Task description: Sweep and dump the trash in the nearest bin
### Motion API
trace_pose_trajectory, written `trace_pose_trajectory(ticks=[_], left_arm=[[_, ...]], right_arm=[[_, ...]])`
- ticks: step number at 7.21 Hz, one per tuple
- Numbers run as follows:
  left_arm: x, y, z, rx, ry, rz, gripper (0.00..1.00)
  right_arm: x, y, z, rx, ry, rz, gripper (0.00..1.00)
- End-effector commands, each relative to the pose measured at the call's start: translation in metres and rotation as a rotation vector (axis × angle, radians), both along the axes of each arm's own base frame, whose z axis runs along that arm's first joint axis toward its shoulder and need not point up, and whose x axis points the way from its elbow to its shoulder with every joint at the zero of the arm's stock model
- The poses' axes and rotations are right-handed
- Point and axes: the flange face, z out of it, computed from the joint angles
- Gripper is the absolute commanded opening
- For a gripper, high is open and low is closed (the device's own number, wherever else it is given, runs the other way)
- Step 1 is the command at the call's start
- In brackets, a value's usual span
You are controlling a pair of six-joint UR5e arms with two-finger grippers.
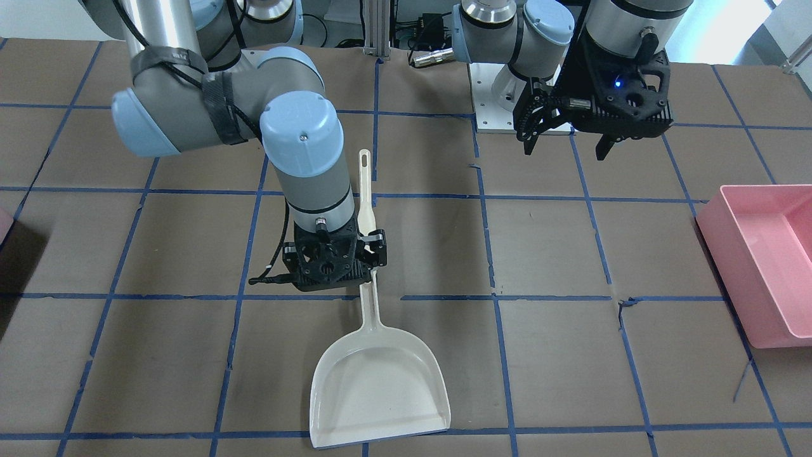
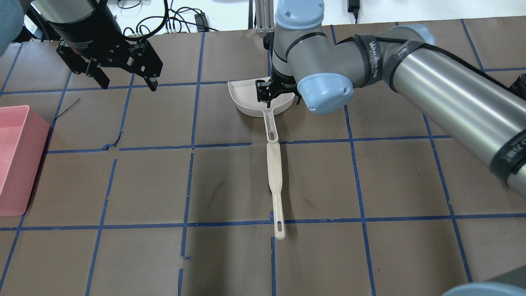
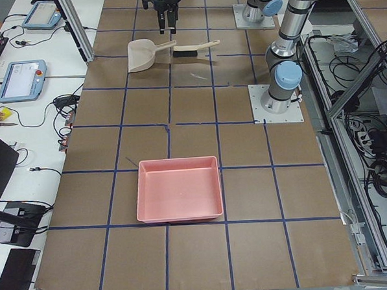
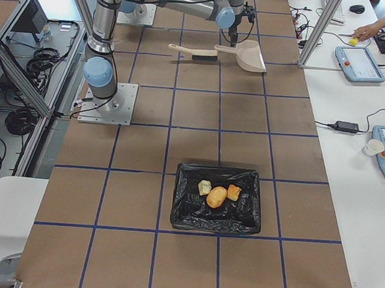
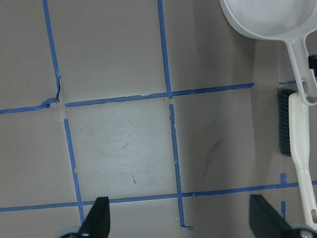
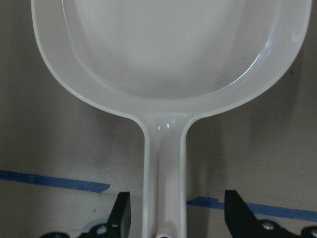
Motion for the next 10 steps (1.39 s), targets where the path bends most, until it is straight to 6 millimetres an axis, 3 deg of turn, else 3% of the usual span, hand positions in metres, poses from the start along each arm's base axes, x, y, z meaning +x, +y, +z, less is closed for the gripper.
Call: trace_pose_trajectory(ticks=[1, 2, 4, 5, 7, 10], left_arm=[[0.000, 0.000, 0.004, -0.010, 0.003, 0.002, 1.00], [-0.001, 0.002, 0.003, -0.008, 0.003, 0.000, 1.00], [-0.001, 0.002, 0.002, -0.008, 0.000, 0.000, 1.00], [-0.001, 0.002, 0.001, -0.004, 0.003, 0.002, 1.00], [0.000, 0.001, 0.004, -0.011, 0.004, 0.003, 1.00], [0.006, -0.003, 0.011, -0.030, 0.006, 0.020, 1.00]], right_arm=[[-0.024, 0.033, 0.083, 0.061, -0.013, -0.005, 1.00], [-0.043, 0.059, 0.121, 0.070, -0.011, -0.025, 1.00], [-0.095, 0.087, 0.163, 0.115, -0.005, -0.085, 1.00], [-0.112, 0.097, 0.166, 0.156, 0.027, -0.111, 1.00], [-0.140, 0.094, 0.174, 0.129, 0.071, -0.116, 1.00], [-0.148, 0.085, 0.196, 0.064, 0.009, -0.137, 1.00]])
